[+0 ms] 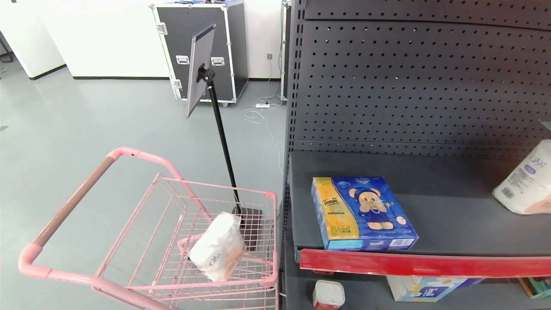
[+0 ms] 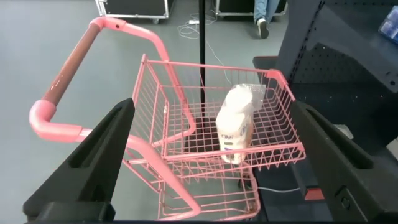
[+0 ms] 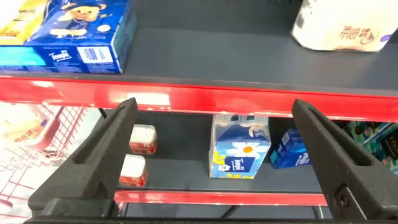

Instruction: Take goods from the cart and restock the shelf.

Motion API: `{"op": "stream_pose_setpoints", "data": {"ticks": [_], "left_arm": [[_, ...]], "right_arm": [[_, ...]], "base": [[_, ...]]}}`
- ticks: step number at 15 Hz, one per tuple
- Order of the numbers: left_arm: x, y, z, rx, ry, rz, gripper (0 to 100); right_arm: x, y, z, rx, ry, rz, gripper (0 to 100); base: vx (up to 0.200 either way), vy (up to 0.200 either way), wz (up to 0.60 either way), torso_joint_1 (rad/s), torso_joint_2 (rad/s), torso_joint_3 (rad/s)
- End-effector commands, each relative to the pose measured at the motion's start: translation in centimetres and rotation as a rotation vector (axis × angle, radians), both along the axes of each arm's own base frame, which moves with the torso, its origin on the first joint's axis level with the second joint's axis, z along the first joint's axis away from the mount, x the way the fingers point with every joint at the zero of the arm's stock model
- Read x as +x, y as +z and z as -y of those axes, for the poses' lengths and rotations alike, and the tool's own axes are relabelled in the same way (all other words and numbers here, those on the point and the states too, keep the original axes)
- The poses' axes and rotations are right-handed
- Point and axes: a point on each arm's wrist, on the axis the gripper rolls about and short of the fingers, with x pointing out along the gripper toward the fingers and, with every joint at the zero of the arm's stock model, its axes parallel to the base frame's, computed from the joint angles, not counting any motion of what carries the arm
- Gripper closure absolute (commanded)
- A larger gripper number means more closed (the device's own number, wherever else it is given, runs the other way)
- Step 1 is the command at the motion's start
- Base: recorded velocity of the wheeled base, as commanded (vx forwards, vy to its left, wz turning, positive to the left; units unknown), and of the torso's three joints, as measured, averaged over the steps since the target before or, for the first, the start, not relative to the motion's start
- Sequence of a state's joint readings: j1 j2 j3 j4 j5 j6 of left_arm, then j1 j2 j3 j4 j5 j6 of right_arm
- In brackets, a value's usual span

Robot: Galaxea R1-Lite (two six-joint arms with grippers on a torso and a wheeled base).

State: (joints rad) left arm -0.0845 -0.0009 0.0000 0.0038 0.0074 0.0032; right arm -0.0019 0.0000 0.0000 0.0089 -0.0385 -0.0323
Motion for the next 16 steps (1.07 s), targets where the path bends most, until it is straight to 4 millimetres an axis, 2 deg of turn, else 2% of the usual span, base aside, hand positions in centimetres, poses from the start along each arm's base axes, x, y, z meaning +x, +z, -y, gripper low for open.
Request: {"op": "stream_pose_setpoints", "data": {"ticks": [1,16], "left_arm": [[0.01,-0.01,0.0,0.0,0.0,-0.002,0],[0.01,-0.01,0.0,0.0,0.0,-0.002,0]], "right_arm": [[0.0,0.0,0.0,0.0,0.001,0.0,0],[0.0,0.0,0.0,0.002,0.001,0.0,0]], "base": [[0.0,0.0,0.0,-0.09,0.13,0.124],[0.0,0.0,0.0,-0.138,0.35,0.205]]}}
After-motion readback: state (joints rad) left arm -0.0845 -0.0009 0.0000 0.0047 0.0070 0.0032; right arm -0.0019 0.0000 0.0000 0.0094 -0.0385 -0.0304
